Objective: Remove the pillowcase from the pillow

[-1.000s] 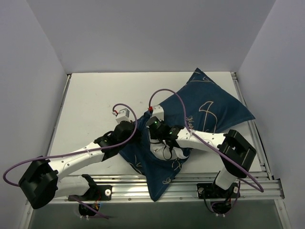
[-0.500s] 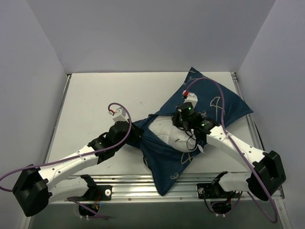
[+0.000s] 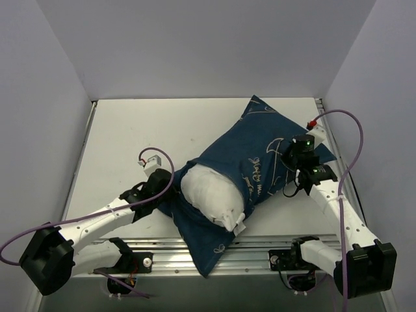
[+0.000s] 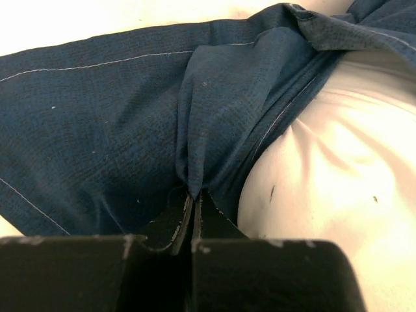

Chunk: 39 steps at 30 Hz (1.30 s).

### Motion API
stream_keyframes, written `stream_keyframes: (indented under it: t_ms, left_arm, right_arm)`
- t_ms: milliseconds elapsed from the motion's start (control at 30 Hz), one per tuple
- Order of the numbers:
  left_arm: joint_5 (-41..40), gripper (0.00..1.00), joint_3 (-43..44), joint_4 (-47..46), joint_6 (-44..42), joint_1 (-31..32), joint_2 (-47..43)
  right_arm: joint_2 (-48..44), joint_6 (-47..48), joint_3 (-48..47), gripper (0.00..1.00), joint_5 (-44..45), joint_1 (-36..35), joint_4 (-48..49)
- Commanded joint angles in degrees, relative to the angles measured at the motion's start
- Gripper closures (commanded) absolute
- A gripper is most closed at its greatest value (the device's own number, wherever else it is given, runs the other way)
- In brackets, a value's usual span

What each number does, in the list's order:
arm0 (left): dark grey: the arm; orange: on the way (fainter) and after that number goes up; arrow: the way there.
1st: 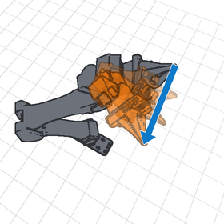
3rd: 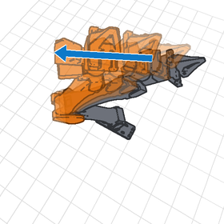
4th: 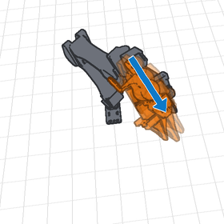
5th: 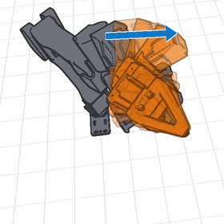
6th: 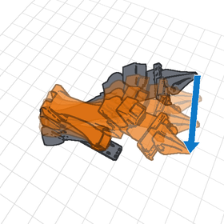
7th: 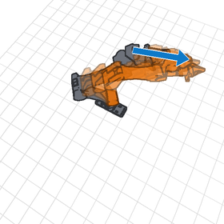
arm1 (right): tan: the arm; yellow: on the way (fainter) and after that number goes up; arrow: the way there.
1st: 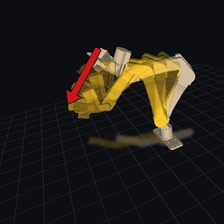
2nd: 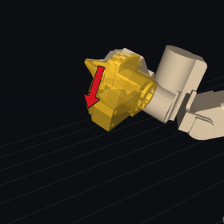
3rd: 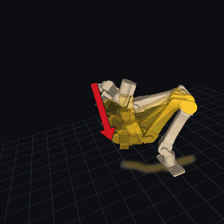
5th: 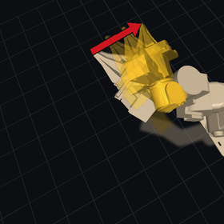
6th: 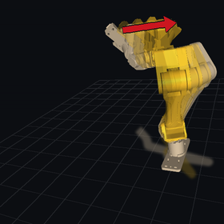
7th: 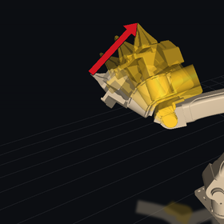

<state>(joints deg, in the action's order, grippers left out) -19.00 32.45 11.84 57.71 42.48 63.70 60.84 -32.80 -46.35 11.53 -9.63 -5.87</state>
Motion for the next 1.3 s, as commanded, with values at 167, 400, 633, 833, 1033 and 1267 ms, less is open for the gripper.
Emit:
stream_keyframes:
  t_ms: [167,400,633,833,1033,1267]
  left_arm:
    - [0.63,0.98,3.67,-2.96,-4.98,3.48,8.1]
    - [2.74,0.98,2.62,-6.38,-4.8,4.1,9.08]
    - [3.18,0.98,-0.71,-10.42,-4.37,4.02,4.15]
    - [4.06,0.98,-4.93,-14.81,-2.52,3.66,1.08]
    - [5.03,0.98,-7.13,-18.51,-1.46,3.66,0.98]
    - [5.56,0.98,-7.05,-18.96,-1.55,3.58,1.86]
  right_arm:
    - [-2.74,12.66,-2.16,0.94,-10.82,-14.17,0.95]
    - [1.19,20.48,-13.92,0.35,-13.65,-31.22,-2.83]
    - [12.8,25.41,-19.57,0.13,-6.97,-46.88,-3.27]
    - [18.96,26.03,-15.54,0.08,-5.29,-48.29,0.84]
    - [23.18,25.68,-9.47,0.03,-4.95,-48.29,5.34]
    - [33.19,21.29,-9.37,0.0,12.86,-48.12,1.39]
